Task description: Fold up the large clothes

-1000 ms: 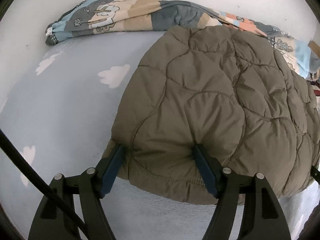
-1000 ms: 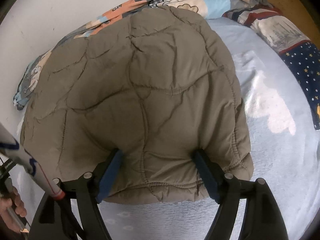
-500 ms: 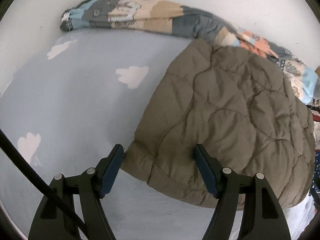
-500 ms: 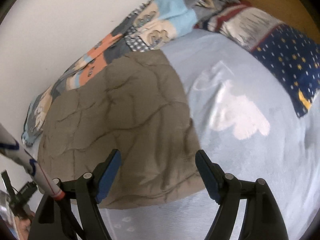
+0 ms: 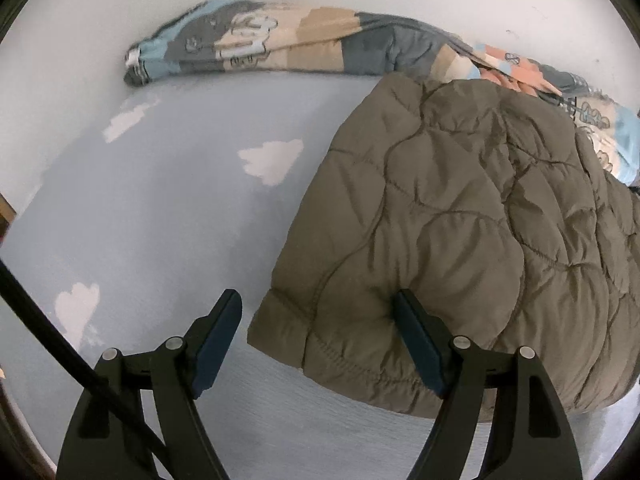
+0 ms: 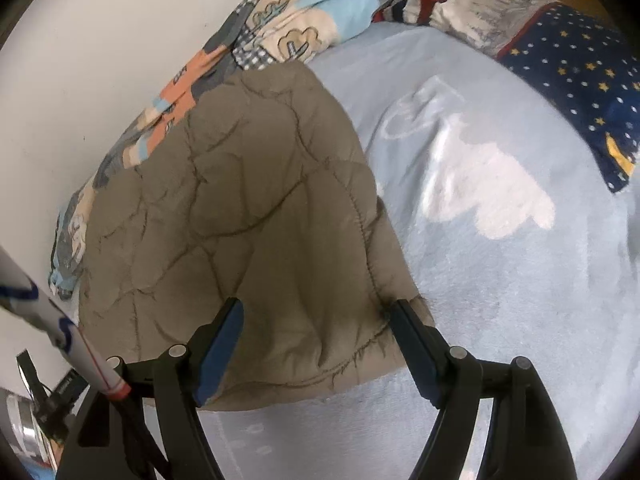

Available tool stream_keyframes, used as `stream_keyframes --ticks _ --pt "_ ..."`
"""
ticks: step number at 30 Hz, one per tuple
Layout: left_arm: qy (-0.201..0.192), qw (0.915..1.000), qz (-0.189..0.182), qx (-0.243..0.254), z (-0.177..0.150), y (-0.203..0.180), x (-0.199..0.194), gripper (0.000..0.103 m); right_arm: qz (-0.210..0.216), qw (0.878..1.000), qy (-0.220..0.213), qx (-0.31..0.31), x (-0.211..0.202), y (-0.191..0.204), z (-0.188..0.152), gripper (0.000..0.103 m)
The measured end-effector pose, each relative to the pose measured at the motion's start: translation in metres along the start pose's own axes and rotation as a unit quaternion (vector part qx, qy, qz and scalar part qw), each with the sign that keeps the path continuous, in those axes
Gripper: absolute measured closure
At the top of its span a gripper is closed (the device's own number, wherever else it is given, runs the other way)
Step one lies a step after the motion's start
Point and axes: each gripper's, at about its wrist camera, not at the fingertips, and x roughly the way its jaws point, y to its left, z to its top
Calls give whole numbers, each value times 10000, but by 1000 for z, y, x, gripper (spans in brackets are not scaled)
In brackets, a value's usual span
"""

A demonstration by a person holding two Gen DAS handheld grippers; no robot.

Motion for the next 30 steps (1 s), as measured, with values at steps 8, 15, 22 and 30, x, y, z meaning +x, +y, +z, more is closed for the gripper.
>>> stream_keyframes --ticks 8,15,22,30 --pt "-387 9982 292 350 -1 -14 -11 26 525 9907 260 1232 -3 -34 -19 19" --pt "-551 9963 388 525 -1 -20 -14 25 539 9884 344 1377 6 -37 -18 18" --pt "-599 9954 444 594 -2 -22 -15 26 524 9888 361 1347 11 -34 -17 17" --pt "-253 9992 -133 269 3 -10 -16 26 547 9891 435 1299 16 -34 -20 16"
